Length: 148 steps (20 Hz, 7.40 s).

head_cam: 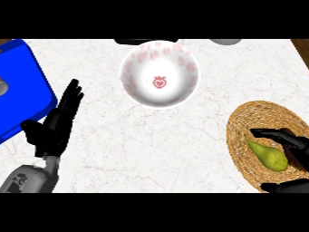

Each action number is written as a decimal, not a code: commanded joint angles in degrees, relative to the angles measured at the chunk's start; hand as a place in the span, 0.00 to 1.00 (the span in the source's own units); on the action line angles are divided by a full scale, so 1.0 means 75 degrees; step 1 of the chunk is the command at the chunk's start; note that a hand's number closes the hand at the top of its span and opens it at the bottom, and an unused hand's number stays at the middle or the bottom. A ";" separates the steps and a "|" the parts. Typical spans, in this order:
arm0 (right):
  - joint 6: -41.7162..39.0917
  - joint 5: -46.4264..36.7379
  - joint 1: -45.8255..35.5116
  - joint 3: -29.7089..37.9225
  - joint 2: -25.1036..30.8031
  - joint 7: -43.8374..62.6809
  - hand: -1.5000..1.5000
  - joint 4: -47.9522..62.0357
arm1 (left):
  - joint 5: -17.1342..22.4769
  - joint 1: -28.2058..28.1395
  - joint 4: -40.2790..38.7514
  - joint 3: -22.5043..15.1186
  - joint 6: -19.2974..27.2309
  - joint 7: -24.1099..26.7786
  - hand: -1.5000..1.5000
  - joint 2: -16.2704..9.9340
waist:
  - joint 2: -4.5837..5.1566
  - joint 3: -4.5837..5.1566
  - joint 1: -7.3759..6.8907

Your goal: Pick the pear from the placemat and place it in the bowl

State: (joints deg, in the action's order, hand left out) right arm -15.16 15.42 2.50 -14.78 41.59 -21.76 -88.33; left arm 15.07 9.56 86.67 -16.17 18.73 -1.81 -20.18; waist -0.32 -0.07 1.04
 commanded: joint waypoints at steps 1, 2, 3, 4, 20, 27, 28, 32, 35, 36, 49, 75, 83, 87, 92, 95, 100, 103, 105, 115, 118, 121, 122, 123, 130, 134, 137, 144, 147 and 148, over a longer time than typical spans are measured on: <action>-0.0721 0.0391 0.0574 0.0954 0.0784 -0.1182 0.00 -0.0564 | -0.0057 0.0043 0.0178 0.0016 -0.0056 -0.0044 0.50 0.0106 | 0.0007 0.0008 0.0019; -0.0442 0.0076 0.0265 0.0908 0.0382 -0.0831 0.00 -0.0411 | -0.0352 -0.0245 0.0340 -0.0319 0.0030 0.0027 0.50 0.0372 | 0.0026 0.0008 -0.0090; -0.0530 0.0538 0.0374 0.1194 0.0930 -0.0093 0.00 -0.1367 | -0.0341 0.0550 -0.0310 -0.0062 0.0129 -0.0054 0.50 0.0493 | 0.0022 0.0017 0.0037; -0.0361 0.0313 -0.0241 0.1301 0.0721 0.0024 0.00 -0.0880 | -0.0371 -0.0064 -0.0121 -0.0174 -0.0098 0.0372 0.50 0.0427 | 0.0034 0.0014 -0.0101; -0.1737 -0.0634 -0.1809 0.0429 0.1462 0.3951 0.00 -0.0478 | -0.0730 0.0151 -0.0142 -0.0054 -0.0255 0.0064 0.50 0.0749 | 0.0071 0.0008 -0.0272; -0.2378 -0.1470 -0.1537 0.0205 0.1097 0.4432 0.00 -0.0668 | -0.0725 0.0091 -0.0190 0.0394 -0.0578 0.0086 0.50 0.0766 | 0.0046 0.0010 -0.0157; -0.2532 -0.1605 -0.1511 0.0531 0.0879 0.4181 0.00 -0.0480 | -0.0662 -0.0050 -0.0255 0.0632 -0.0862 0.0349 0.50 0.0723 | 0.0044 0.0009 -0.0149; -0.3043 -0.1989 -0.1417 0.0856 0.0756 0.3225 0.00 0.0345 | -0.1222 -0.0158 0.0660 0.0186 -0.0384 -0.0579 0.50 0.0998 | 0.0040 0.0005 -0.0169; -0.3188 -0.1971 -0.1222 0.1176 0.0360 0.3547 0.00 -0.0088 | -0.1393 -0.0224 0.0090 0.0393 -0.0521 0.0007 0.50 0.1269 | 0.0036 0.0009 -0.0127; -0.3090 -0.2135 -0.1401 0.1102 0.0114 0.3164 0.00 0.0397 | -0.0974 0.0033 0.0092 0.0850 -0.0988 -0.0191 0.50 0.0874 | 0.0042 0.0008 -0.0146; -0.4046 -0.1438 -0.1064 0.2189 -0.0841 0.4221 0.00 0.0033 | -0.1508 0.0114 0.0050 0.0971 -0.1124 -0.0484 0.50 0.1524 | 0.0039 0.0010 -0.0122; -0.3235 -0.5657 -0.1344 0.1709 -0.1915 0.2007 0.00 0.2066 | -0.2111 -0.0333 0.0739 0.1322 -0.1513 -0.0913 0.50 0.1974 | 0.0039 0.0008 -0.0160; -0.2754 -0.6795 -0.1140 0.0755 -0.1356 -0.0618 1.00 0.2427 | -0.2196 -0.0133 0.0308 0.1402 -0.1563 -0.0550 0.50 0.2087 | 0.0047 0.0003 -0.0174; -0.3036 -0.6751 -0.1305 0.0949 -0.1179 -0.1075 1.00 0.2847 | -0.2140 0.0261 -0.0144 0.1668 -0.1722 -0.0503 0.50 0.1977 | 0.0054 0.0007 -0.0144; -0.0981 -0.6342 -0.1720 0.1167 -0.4853 0.2310 1.00 0.1802 | -0.2155 -0.0066 0.0140 0.1472 -0.1783 -0.0407 0.50 0.1984 | 0.0033 0.0031 -0.0333; 0.0173 -0.6170 -0.1799 0.1152 -0.5454 0.2814 1.00 0.1488 | -0.2080 -0.0046 0.0193 0.1470 -0.1847 -0.0401 0.50 0.1993 | -0.0021 0.0013 -0.0436; 0.2344 -0.5713 -0.2596 0.0048 -0.5517 0.3860 1.00 0.1123 | -0.2155 0.0129 0.0122 0.1176 -0.1922 -0.0480 0.50 0.2161 | 0.0011 -0.0013 -0.0808; 0.3794 -0.5587 -0.3135 -0.0628 -0.5531 0.4277 1.00 0.0826 | -0.2177 0.0091 0.0065 0.1057 -0.1971 -0.0456 0.50 0.2221 | -0.0003 -0.0003 -0.0974; 0.4694 -0.5867 -0.3619 -0.1101 -0.5537 0.4582 1.00 0.0743 | -0.2170 0.0145 -0.0019 0.1094 -0.1996 -0.0457 0.50 0.2187 | 0.0011 0.0015 -0.1088; 0.6733 -0.8086 -0.6830 -0.2572 -0.5544 0.8865 1.00 0.1427 | -0.2259 0.0366 -0.0162 0.1237 -0.1890 -0.0517 0.50 0.2121 | -0.0087 0.0075 -0.0889; 0.6683 -0.8396 -0.7935 -0.2702 -0.5544 1.0215 1.00 0.1951 | -0.2298 0.0247 -0.0204 0.1022 -0.1853 -0.0416 0.50 0.2353 | -0.0064 0.0077 -0.0954; 0.6498 -0.8449 -0.9201 -0.2708 -0.5544 1.1457 1.00 0.2544 | -0.2335 0.0445 -0.0181 0.1058 -0.1854 -0.0512 0.50 0.2299 | -0.0010 0.0063 -0.0980; 0.6589 -0.8530 -0.9429 -0.2868 -0.5544 1.1877 1.00 0.2662 | -0.2196 0.0376 -0.0318 0.1245 -0.2007 -0.0345 0.50 0.2138 | 0.0010 0.0066 -0.0960; 0.6500 -0.8523 -0.9951 -0.2668 -0.5544 1.2046 1.00 0.2920 | -0.2318 0.0367 -0.0389 0.1147 -0.1920 -0.0244 0.50 0.2224 | 0.0037 0.0067 -0.0987; 0.6761 -0.8001 -1.1308 -0.2440 -0.5542 1.2604 1.00 0.4571 | -0.2355 0.0727 -0.0475 0.1257 -0.1826 -0.0434 0.50 0.2243 | 0.0138 0.0044 -0.0869; 0.5750 -0.8047 -1.2020 -0.2069 -0.5542 1.2570 1.00 0.5794 | -0.2200 0.0280 -0.0083 0.1415 -0.1936 -0.0342 0.50 0.2035 | 0.0084 0.0043 -0.0722; 0.5505 -0.7908 -1.1998 -0.2115 -0.5542 1.2253 1.00 0.6489 | -0.2384 -0.0042 0.0066 0.1187 -0.1737 -0.0325 0.50 0.2235 | 0.0084 0.0032 -0.0617; 0.6064 -0.7888 -1.1506 -0.2546 -0.5543 1.1880 1.00 0.7641 | -0.2196 0.0174 -0.0127 0.1500 -0.1934 -0.0311 0.50 0.2047 | 0.0123 0.0025 -0.0502; 0.6464 -0.7988 -1.1223 -0.2351 -0.5543 1.1482 1.00 0.8042 | -0.2110 0.0042 0.0247 0.1545 -0.1942 -0.0468 0.50 0.2021 | 0.0099 0.0017 -0.0444; 0.6514 -0.7979 -1.1124 -0.2175 -0.5543 1.1225 1.00 0.8327 | -0.2193 -0.0087 0.0327 0.1385 -0.1959 -0.0586 0.50 0.2047 | 0.0106 0.0014 -0.0430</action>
State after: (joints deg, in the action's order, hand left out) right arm 30.88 -44.16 -83.15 -32.51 0.31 60.57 -30.34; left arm -1.35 10.32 87.04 -5.28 4.29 -4.84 -4.66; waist 0.50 0.11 -2.70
